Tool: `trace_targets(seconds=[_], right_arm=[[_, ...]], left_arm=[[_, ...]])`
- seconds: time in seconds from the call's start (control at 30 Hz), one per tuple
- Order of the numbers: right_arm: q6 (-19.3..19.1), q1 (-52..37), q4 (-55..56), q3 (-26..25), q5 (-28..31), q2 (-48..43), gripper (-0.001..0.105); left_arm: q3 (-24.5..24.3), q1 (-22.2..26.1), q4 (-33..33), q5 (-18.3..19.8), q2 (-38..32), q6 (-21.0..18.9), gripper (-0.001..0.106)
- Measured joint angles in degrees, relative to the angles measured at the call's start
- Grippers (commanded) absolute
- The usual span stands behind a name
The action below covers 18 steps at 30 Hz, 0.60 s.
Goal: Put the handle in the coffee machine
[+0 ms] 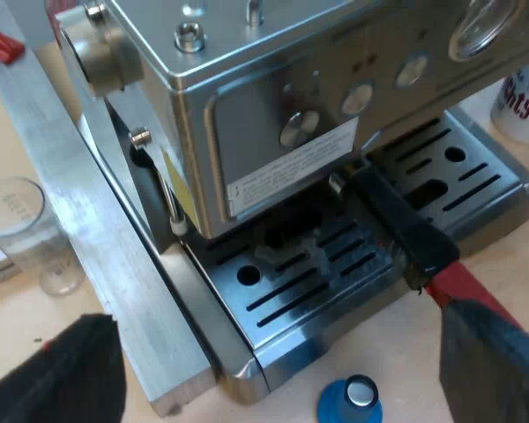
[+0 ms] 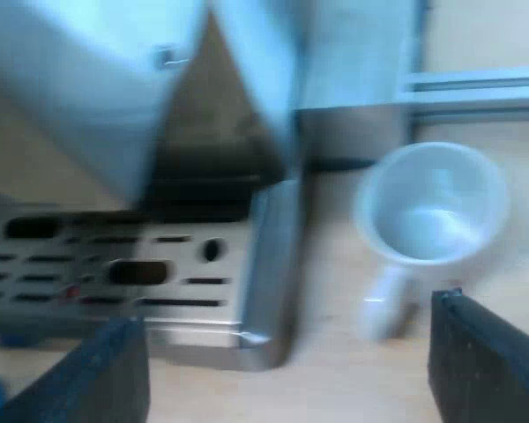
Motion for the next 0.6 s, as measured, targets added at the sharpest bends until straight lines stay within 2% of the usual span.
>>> trace_targets(seconds=[0.07, 0.23, 0.4, 0.5, 0.6], right_arm=[[-1.6, -4.0, 1.8, 0.0, -1.4, -0.5, 0.067], [-7.2, -13.4, 7.9, 0.0, -3.3, -2.1, 0.067], [-10.6, -17.5, 11.1, 0.0, -3.8, -4.9, 0.067], [-10.9, -17.7, 11.7, 0.0, -3.8, -7.2, 0.067], [-11.0, -17.7, 11.9, 0.0, -3.8, -8.4, 0.067]], left_arm=[[0.0, 0.0, 0.0, -0.7, -1.1, 0.0, 0.075], [0.0, 0.0, 0.0, -6.1, -5.4, 0.0, 0.075], [0.0, 0.0, 0.0, -6.4, -9.2, 0.0, 0.075], [0.0, 0.3, 0.0, -6.4, -11.4, 0.0, 0.075], [0.0, 2.9, 0.0, -6.4, -13.4, 0.0, 0.075]])
